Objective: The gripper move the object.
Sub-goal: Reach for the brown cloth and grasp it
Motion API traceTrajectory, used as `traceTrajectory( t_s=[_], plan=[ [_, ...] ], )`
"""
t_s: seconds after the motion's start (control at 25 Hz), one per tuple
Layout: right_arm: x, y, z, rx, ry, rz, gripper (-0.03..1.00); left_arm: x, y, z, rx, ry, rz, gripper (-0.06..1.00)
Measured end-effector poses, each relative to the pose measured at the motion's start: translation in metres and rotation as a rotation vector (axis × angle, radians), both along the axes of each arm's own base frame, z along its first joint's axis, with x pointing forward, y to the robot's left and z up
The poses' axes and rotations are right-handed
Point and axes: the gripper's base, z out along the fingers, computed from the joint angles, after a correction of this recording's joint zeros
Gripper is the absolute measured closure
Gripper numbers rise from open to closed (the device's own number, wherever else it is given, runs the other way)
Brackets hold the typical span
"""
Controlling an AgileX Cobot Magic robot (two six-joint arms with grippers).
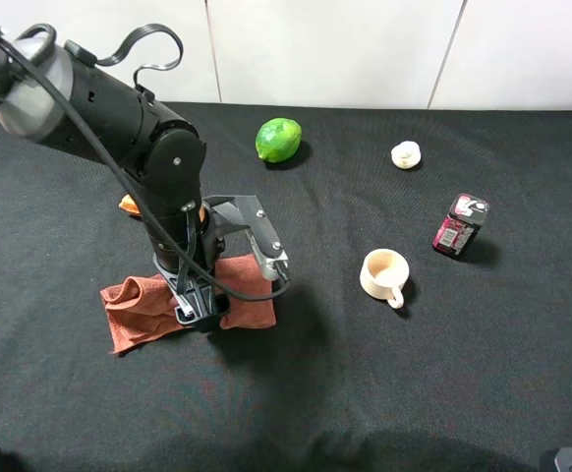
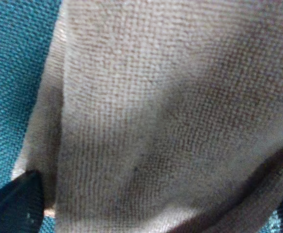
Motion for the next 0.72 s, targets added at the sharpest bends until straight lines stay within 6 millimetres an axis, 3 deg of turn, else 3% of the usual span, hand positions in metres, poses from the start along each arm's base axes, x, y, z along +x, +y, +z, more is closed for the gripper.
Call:
traceTrajectory(
  t_s=[0.44, 0.72],
  plan=[
    [0.0000, 0.0000, 0.0000, 0.000, 0.000, 0.000, 0.27, 0.0000, 0.0000, 0.0000, 0.000, 0.000, 0.000, 0.00],
    [0.0000, 0.0000, 0.0000, 0.000, 0.000, 0.000, 0.27, 0.0000, 0.0000, 0.0000, 0.000, 0.000, 0.000, 0.17]
  ],
)
